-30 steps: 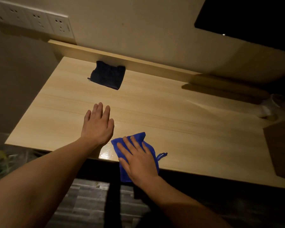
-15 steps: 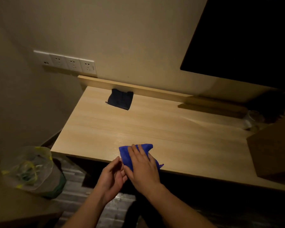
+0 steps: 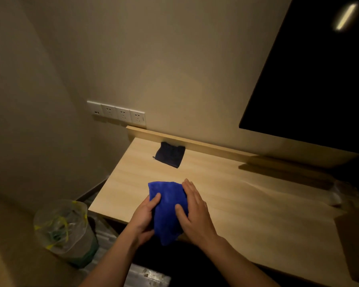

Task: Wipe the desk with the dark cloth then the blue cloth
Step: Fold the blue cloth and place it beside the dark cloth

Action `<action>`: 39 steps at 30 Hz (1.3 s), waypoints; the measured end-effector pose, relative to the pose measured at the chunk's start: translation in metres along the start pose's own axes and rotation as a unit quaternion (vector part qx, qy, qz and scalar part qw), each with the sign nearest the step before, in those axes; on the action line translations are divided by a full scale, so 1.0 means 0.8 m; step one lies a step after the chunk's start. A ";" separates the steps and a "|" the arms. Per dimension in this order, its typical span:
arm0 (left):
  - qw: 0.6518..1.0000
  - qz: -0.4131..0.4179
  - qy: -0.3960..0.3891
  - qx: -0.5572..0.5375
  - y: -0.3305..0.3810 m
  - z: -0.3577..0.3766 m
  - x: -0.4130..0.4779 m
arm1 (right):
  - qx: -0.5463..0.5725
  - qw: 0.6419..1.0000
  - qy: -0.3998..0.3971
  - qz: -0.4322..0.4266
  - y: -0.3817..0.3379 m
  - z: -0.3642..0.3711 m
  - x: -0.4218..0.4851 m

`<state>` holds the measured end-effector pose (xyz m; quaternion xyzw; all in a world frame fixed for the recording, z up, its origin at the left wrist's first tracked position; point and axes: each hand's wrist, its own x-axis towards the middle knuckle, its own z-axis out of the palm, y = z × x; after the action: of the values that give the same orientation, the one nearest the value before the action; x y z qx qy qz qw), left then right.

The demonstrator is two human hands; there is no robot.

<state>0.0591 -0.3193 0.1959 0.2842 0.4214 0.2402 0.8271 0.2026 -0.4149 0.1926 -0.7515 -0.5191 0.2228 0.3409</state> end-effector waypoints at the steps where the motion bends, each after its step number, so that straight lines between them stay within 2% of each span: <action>1: 1.000 0.002 -0.002 -0.007 0.007 -0.002 0.005 | 0.029 0.999 0.011 0.034 0.003 -0.001 0.008; 5: 0.999 0.007 -0.001 -0.039 0.036 -0.008 0.023 | 0.166 0.970 -0.036 0.173 0.007 0.003 0.048; 9: 0.998 0.007 0.004 -0.065 0.065 -0.022 0.046 | 0.265 0.940 -0.050 0.210 -0.005 0.022 0.094; 15: 0.999 0.000 0.028 -0.023 0.126 -0.073 0.115 | 0.298 0.922 -0.013 0.248 -0.028 0.076 0.173; 24: 0.986 -0.057 0.009 0.156 0.259 -0.163 0.316 | 0.312 0.891 0.104 0.314 -0.049 0.171 0.351; 30: 0.949 -0.075 -0.045 0.304 0.313 -0.193 0.440 | 0.240 0.899 0.174 0.321 -0.028 0.228 0.464; 34: 0.926 -0.039 -0.025 0.375 0.309 -0.202 0.496 | 0.209 0.895 0.199 0.339 0.000 0.255 0.511; 36: 0.902 0.006 -0.007 0.432 0.302 -0.207 0.515 | 0.200 0.891 0.207 0.351 0.013 0.264 0.527; 39: 0.847 0.075 0.004 0.526 0.289 -0.219 0.532 | 0.175 0.895 0.208 0.353 0.024 0.273 0.539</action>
<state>0.1017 0.1654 0.0279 0.7064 0.4652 0.0451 0.5316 0.2202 0.0441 0.0407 -0.8428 -0.0893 0.2540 0.4661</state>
